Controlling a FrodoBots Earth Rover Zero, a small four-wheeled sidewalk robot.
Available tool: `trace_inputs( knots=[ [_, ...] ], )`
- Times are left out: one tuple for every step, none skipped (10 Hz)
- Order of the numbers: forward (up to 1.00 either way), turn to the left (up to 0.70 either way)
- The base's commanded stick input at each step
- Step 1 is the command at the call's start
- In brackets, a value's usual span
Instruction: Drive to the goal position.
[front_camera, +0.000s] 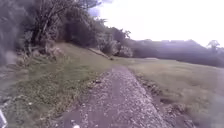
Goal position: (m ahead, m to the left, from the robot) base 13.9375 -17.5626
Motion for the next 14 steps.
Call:
trace_inputs(
  knots=[
    [1.00,-0.01],
    [1.00,-0.02],
    [1.00,-0.40],
    [1.00,-0.22],
    [1.00,-0.04],
    [1.00,0.00],
    [1.00,0.00],
    [1.00,0.00],
    [1.00,0.00],
    [1.00,0.00],
    [1.00,0.00],
    [1.00,0.00],
    [1.00,0.00],
    [1.00,0.00]
  ],
)
